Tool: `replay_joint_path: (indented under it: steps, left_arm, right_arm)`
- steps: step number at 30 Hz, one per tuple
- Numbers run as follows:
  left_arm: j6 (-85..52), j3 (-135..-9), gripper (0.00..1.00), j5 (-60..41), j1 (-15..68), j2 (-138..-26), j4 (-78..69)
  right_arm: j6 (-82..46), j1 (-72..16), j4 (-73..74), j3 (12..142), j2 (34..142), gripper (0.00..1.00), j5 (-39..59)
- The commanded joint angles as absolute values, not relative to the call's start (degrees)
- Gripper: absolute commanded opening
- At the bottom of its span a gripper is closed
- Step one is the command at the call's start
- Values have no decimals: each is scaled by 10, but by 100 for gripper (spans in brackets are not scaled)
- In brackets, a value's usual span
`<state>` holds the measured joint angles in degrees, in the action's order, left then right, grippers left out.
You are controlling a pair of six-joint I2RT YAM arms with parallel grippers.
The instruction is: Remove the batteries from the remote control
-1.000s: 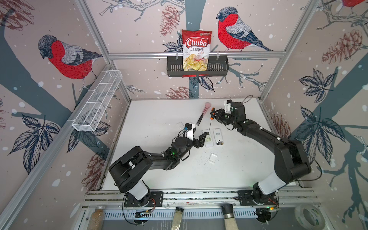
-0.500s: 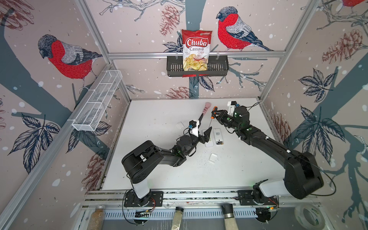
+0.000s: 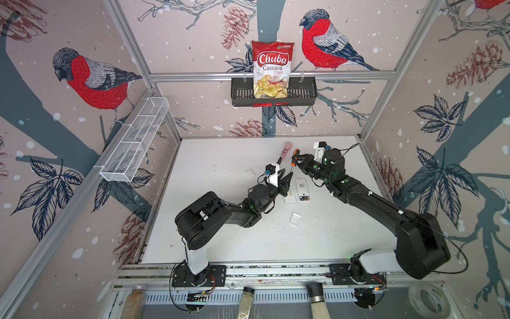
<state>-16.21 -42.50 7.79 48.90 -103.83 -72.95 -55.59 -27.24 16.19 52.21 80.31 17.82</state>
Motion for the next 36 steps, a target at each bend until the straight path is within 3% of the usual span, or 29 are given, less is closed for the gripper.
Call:
replay_joint_path:
  steps: [1, 11, 18, 23, 26, 29, 33, 36]
  left_arm:
    - [-164, -432, 39, 94, 486, -1041, -761]
    - [-171, -444, 28, 92, 480, -1053, -766]
    - [-176, -448, 13, 90, 478, -1058, -766]
    - [-178, -447, 11, 88, 476, -1059, -766]
    - [-177, -447, 0, 87, 473, -1058, -763]
    - [-179, -444, 0, 87, 470, -1056, -763]
    - [-185, -441, 0, 80, 463, -1056, -762]
    - [-182, -437, 0, 69, 460, -1055, -764]
  right_arm:
    - [-553, -273, 175, 525, 806, 11, 193]
    - [-552, -273, 183, 528, 824, 10, 216]
    - [-550, -273, 185, 529, 828, 10, 219]
    - [-547, -273, 186, 528, 836, 10, 226]
    - [-545, -273, 187, 525, 838, 10, 228]
    - [-538, -272, 181, 528, 839, 12, 231]
    - [-530, -271, 173, 536, 843, 18, 236]
    - [-522, -266, 171, 542, 846, 38, 248]
